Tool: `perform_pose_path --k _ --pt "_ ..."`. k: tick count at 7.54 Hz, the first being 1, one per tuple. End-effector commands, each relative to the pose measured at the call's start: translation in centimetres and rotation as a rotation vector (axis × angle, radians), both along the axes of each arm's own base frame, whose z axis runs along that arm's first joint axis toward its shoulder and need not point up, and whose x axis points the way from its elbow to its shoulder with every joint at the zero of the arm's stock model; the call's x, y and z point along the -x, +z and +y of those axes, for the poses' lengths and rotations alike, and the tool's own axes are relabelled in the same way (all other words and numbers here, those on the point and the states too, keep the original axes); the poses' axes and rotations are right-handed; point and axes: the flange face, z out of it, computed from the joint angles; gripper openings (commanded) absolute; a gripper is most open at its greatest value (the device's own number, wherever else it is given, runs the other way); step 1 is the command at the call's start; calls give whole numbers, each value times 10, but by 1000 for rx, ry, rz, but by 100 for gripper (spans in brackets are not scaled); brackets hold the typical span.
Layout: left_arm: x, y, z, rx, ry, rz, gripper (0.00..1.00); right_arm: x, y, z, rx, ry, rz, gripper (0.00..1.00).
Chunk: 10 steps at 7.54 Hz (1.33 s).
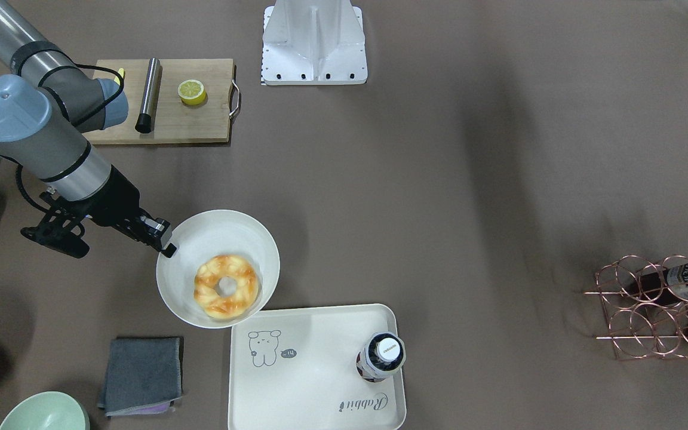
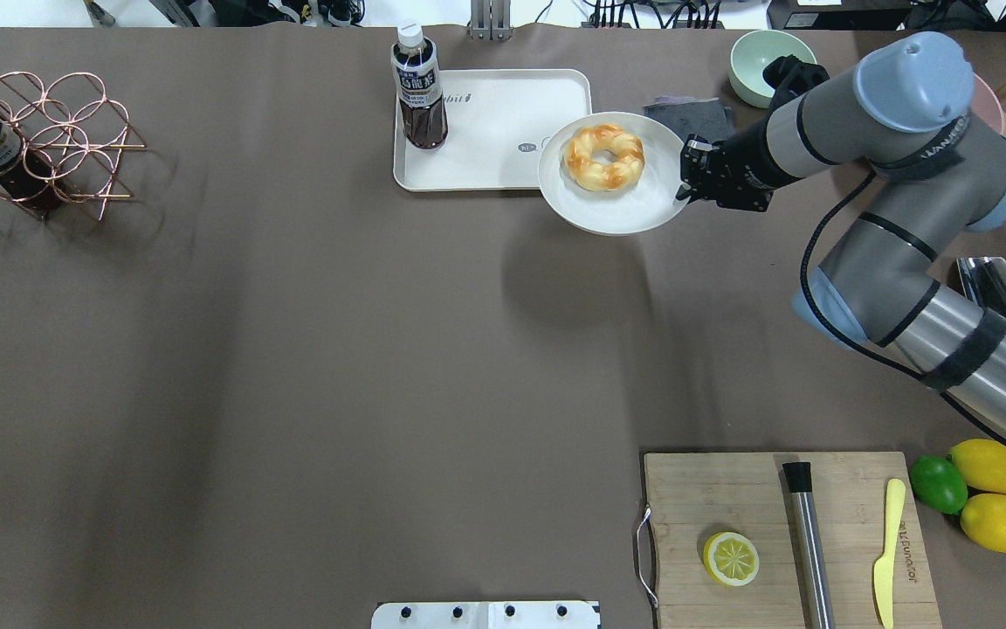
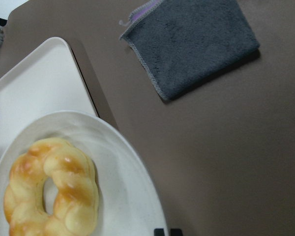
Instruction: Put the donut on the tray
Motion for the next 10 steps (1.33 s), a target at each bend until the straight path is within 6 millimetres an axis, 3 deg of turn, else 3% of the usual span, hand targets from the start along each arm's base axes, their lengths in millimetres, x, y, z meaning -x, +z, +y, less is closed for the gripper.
perform_pose_path --k 1,3,4,5,8,10 --pt "-1 0 0 -1 2 -1 98 51 -35 -25 104 127 -23 0" --pt "-1 2 2 2 3 -2 98 107 -62 -61 157 205 -6 0" --pt "-1 2 2 2 3 -2 98 128 -58 -67 169 209 32 0" --pt "0 2 2 4 2 -2 98 144 -67 -80 181 209 50 0" --pt "-1 2 2 2 3 -2 98 170 -72 -105 184 264 102 0" --pt "-1 1 2 1 3 -2 98 179 -63 -107 180 289 129 0"
